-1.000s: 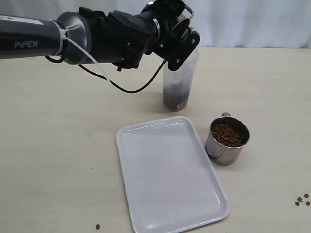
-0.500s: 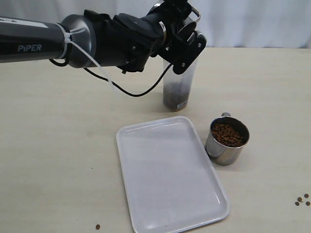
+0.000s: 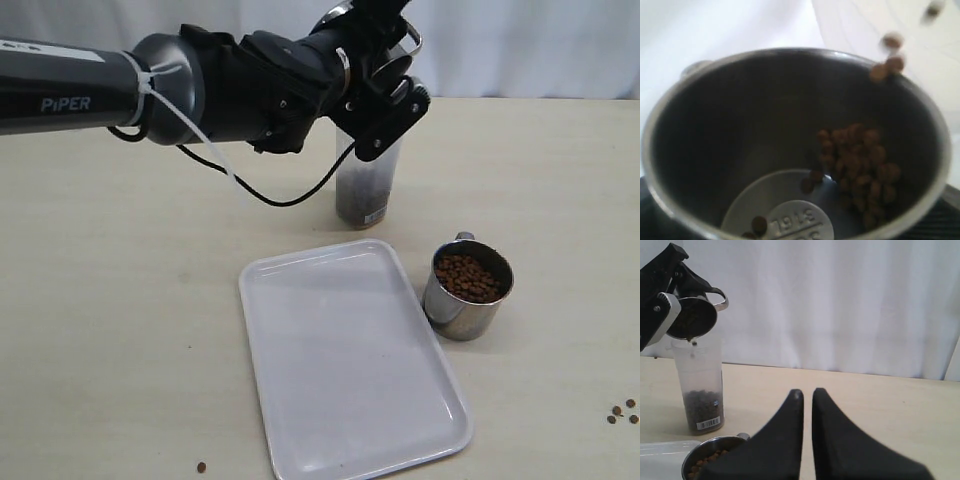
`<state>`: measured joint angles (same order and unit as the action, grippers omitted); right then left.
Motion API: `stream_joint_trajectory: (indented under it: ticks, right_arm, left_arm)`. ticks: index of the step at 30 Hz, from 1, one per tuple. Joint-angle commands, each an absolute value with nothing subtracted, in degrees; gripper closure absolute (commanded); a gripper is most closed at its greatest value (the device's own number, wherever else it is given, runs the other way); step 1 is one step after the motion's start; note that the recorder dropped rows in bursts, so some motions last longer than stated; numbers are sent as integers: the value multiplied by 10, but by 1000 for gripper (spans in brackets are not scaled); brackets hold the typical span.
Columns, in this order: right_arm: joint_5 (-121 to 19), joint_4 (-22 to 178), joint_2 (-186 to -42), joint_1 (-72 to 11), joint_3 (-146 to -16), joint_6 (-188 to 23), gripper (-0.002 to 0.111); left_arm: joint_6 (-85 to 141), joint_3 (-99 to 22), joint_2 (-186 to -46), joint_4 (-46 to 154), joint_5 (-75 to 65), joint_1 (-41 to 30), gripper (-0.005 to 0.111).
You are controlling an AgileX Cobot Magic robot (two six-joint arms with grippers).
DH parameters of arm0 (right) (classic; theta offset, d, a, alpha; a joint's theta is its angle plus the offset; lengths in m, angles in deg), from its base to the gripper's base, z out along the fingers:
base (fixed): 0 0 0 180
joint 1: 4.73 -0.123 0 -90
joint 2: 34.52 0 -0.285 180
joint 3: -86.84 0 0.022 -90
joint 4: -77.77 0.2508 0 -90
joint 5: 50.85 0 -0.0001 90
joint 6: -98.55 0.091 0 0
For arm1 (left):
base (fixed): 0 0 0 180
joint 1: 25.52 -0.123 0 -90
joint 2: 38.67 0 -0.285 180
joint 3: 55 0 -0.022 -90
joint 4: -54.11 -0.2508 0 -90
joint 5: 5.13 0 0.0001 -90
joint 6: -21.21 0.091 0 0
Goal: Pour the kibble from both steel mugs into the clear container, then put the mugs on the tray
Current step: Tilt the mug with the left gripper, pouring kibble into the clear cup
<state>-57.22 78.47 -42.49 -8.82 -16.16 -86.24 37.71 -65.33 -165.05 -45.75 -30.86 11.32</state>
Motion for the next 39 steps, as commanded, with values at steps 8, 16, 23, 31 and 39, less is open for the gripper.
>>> stream_joint_trajectory:
  ticks: [8, 16, 23, 31, 39]
  right_arm:
    - [-576, 786, -423, -89, -159, -866, 103]
    - [-576, 786, -423, -89, -159, -866, 103]
    - [-576, 786, -423, -89, -159, -866, 103]
    - [-576, 786, -423, -89, -159, -866, 103]
    - [-576, 786, -423, -89, -159, -866, 103]
  left_arm:
    - [424, -661, -1650, -458, -316, 119, 107]
    - [439, -661, -1650, -458, -318, 119, 107]
    - [439, -661, -1650, -458, -318, 119, 107]
    - [440, -661, -1650, -458, -318, 119, 107]
    - [454, -662, -1650, -458, -316, 119, 107]
